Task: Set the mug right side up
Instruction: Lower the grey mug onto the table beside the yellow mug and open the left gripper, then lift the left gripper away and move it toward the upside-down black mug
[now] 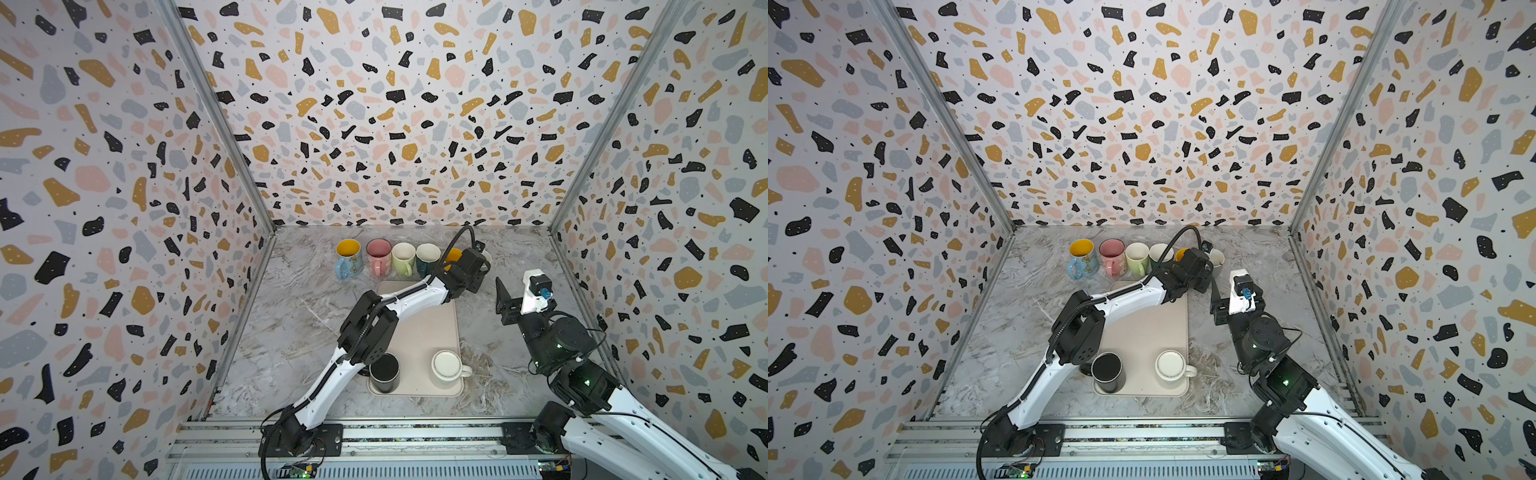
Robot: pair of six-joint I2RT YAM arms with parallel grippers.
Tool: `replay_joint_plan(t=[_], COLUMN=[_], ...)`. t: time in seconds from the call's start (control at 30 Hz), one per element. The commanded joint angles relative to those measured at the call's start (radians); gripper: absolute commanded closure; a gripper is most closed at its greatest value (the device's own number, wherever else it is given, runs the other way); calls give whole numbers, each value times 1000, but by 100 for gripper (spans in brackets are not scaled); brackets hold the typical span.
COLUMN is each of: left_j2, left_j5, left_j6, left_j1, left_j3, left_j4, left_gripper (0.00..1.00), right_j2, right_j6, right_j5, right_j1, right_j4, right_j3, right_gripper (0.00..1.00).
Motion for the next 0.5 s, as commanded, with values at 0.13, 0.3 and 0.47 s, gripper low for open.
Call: replay_joint_plan(t=[0.13,0.3,0.47], left_j2=[-99,-169,-259], left_j5=[43,81,143], left_j6=[-9,-9,-3], left_j1=[-3,-4,-8], left_j3=[-67,-113,-172], left_j4=[-1,-5,-6], left_gripper=[55,55,55], right_j2=[-3,10,31], right_j6=[29,43,51], right_j5=[-12,-28,-43], right_j1=[-4,-3,-4], right_j4=[-16,-14,-14], right_j3=[43,44,52], right_gripper=[31,31,31])
